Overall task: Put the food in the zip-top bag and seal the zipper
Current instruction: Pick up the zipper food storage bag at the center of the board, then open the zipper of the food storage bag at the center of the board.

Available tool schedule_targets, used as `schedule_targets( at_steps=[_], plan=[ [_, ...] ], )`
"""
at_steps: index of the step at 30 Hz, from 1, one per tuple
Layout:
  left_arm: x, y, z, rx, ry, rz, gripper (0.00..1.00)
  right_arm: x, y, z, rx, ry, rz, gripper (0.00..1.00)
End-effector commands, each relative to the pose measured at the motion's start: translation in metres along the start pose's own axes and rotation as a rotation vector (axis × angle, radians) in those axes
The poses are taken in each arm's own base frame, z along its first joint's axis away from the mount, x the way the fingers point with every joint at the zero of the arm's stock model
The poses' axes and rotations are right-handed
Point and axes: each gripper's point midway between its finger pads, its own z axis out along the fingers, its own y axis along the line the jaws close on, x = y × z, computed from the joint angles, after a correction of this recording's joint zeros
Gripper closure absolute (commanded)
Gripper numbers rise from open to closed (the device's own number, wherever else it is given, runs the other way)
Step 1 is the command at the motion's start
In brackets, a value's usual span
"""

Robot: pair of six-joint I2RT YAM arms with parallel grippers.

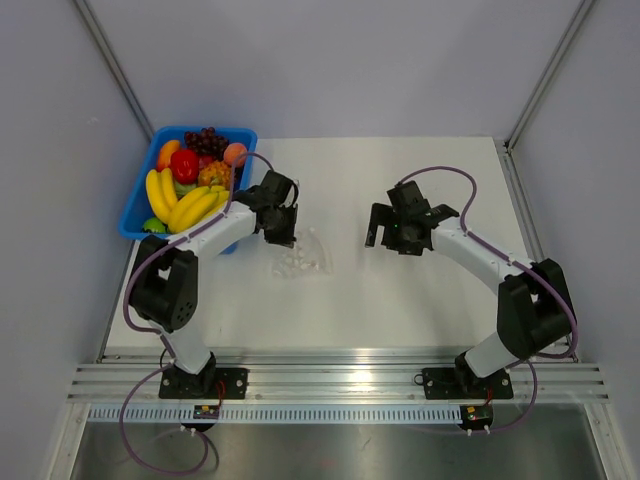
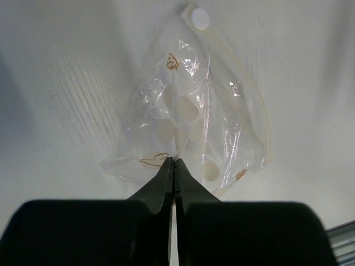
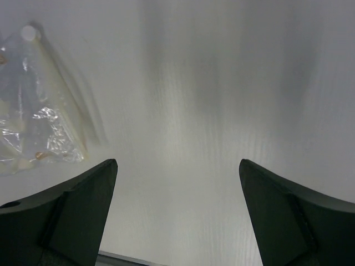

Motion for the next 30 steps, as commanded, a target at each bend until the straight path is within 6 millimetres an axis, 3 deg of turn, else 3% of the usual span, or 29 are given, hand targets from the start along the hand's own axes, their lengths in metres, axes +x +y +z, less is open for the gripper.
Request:
schedule_targets(
  at_steps=[1, 3, 6, 11, 21, 24, 30],
  plan=[
    [-0.018, -0.02, -0.026, 0.115, -0.103, 0.043, 1.0, 0.002, 0.057, -0.005, -0.272, 0.085, 0.01, 0.01],
    [-0.027, -0.03, -0.042, 0.178, -0.155, 0.055, 1.0, 0.0, 0.079, -0.012, -0.388, 0.094, 0.053, 0.01],
    [-0.039, -0.042, -0.063, 0.318, -0.211, 0.034, 1.0, 0.002, 0.094, -0.014, -0.474, 0.107, 0.082, 0.01],
    [-0.046, -0.054, -0.094, 0.487, -0.261, 0.004, 1.0, 0.002, 0.098, -0.018, -0.516, 0.109, 0.083, 0.01],
    [-0.047, -0.059, -0.107, 0.579, -0.285, 0.008, 1.0, -0.001, 0.117, -0.039, -0.692, 0.129, 0.185, 0.01],
    [-0.046, -0.056, -0.107, 0.572, -0.288, 0.01, 1.0, -0.006, 0.119, -0.045, -0.73, 0.125, 0.201, 0.0],
    [-0.044, -0.052, -0.111, 0.577, -0.296, 0.01, 1.0, -0.026, 0.083, -0.04, -0.745, 0.084, 0.349, 0.01]
  ],
)
